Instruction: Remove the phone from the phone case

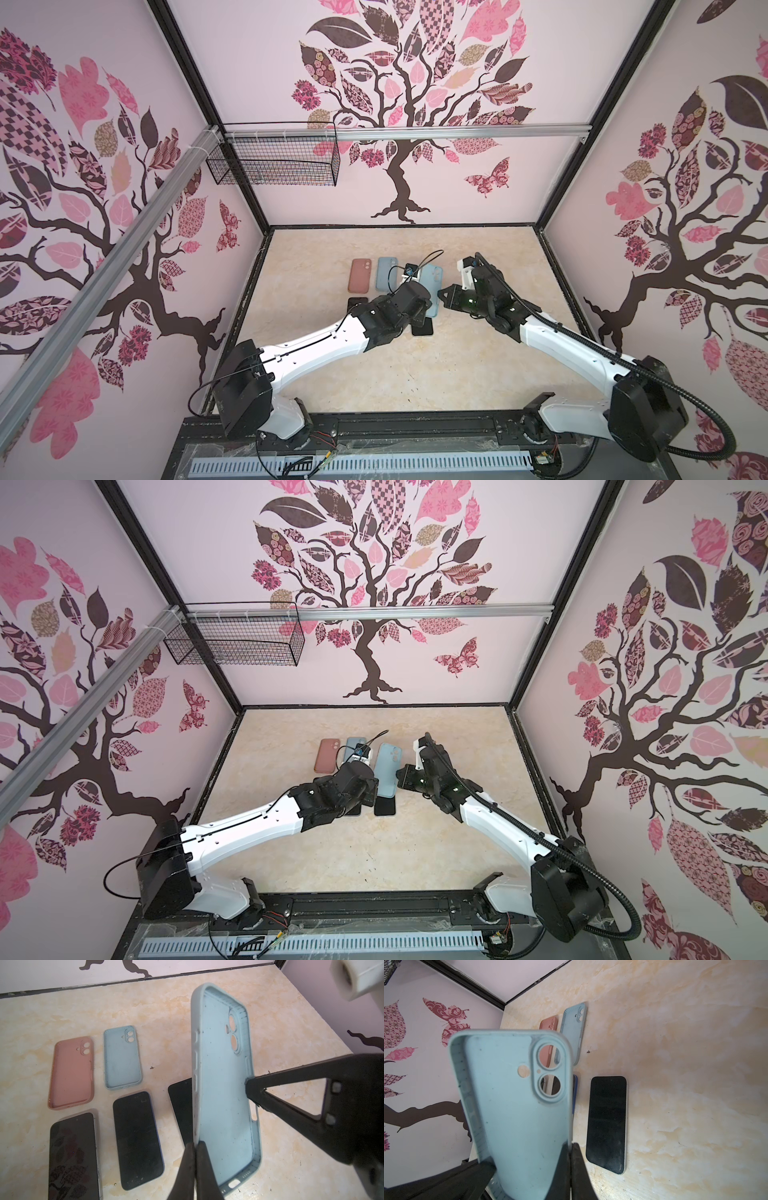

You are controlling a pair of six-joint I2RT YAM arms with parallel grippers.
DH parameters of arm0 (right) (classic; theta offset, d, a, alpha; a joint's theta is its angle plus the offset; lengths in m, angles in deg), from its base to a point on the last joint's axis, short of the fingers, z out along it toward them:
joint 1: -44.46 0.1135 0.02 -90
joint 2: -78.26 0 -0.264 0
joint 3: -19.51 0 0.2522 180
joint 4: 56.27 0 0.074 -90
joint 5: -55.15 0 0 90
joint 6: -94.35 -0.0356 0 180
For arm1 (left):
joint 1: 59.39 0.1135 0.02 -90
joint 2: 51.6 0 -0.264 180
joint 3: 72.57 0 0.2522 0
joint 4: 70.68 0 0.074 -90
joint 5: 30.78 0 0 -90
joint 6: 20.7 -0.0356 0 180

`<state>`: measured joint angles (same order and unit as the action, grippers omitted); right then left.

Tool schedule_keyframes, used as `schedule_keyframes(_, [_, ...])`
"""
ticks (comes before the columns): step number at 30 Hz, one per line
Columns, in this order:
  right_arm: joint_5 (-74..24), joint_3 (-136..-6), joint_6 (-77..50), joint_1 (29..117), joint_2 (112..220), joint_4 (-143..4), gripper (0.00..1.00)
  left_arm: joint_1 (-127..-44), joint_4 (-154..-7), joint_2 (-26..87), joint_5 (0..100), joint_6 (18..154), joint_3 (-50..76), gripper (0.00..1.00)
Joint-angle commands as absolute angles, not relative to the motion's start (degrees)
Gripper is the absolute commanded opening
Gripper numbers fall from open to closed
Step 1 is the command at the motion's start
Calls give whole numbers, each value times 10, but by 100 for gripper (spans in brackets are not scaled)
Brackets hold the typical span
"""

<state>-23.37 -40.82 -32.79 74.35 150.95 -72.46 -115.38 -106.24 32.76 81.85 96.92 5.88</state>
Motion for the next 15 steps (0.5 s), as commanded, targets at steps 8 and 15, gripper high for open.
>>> schedule_keyframes(8, [-302, -453, -326, 745, 1571, -841, 0, -1144, -1039, 303, 779, 1001, 39, 71])
schedule_keyframes(15, [-465, -495, -353, 746, 1610, -952, 0, -1095, -1054, 304, 725, 1038, 33, 86])
